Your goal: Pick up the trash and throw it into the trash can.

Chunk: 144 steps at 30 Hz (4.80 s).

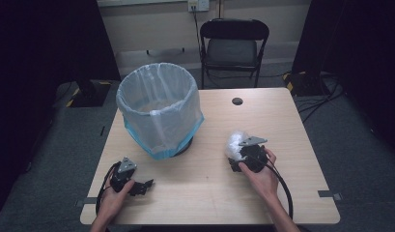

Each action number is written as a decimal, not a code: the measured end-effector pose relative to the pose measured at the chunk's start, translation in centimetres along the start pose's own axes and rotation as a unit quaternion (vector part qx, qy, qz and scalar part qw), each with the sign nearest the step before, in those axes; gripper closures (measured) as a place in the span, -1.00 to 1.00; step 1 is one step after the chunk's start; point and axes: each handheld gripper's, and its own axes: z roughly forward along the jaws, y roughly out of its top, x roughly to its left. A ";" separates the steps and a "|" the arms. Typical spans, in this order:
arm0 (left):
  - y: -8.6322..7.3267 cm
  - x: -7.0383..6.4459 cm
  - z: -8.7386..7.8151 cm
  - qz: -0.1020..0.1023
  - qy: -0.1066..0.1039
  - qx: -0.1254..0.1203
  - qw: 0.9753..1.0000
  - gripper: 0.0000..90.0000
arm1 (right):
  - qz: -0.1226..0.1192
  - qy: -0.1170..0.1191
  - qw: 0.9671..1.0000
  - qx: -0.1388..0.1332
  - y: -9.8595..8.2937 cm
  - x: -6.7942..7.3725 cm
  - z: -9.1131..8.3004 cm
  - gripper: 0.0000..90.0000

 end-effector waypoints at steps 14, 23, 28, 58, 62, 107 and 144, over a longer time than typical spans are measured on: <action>0.0 0.0 0.0 0.000 0.000 0.000 1.000 -1.00 | 0.031 0.004 0.999 0.020 -0.6 -1.8 0.6 0.03; 0.0 0.0 0.0 -0.001 0.000 0.000 1.000 -1.00 | 0.032 0.036 0.999 -0.016 0.5 -1.2 -0.4 0.08; 0.0 0.0 0.0 -0.001 0.000 -0.001 1.000 -1.00 | 0.039 0.054 0.997 -0.028 1.8 -1.0 -0.7 0.08; 0.0 0.0 0.0 -0.001 0.000 -0.001 1.000 -1.00 | 0.020 0.093 0.970 -0.223 11.4 -0.8 -8.7 0.14; 0.0 0.0 0.0 0.000 0.000 0.000 1.000 -1.00 | 0.013 0.110 0.965 -0.238 13.4 -0.6 -9.4 0.14; 0.0 0.0 0.0 0.000 -0.001 -0.002 1.000 -1.00 | -0.072 0.225 0.941 -0.243 29.1 8.0 -6.7 0.13; 0.0 0.0 0.0 0.001 -0.002 0.000 1.000 -1.00 | -0.028 0.114 0.969 -0.218 26.8 4.1 -6.7 -0.67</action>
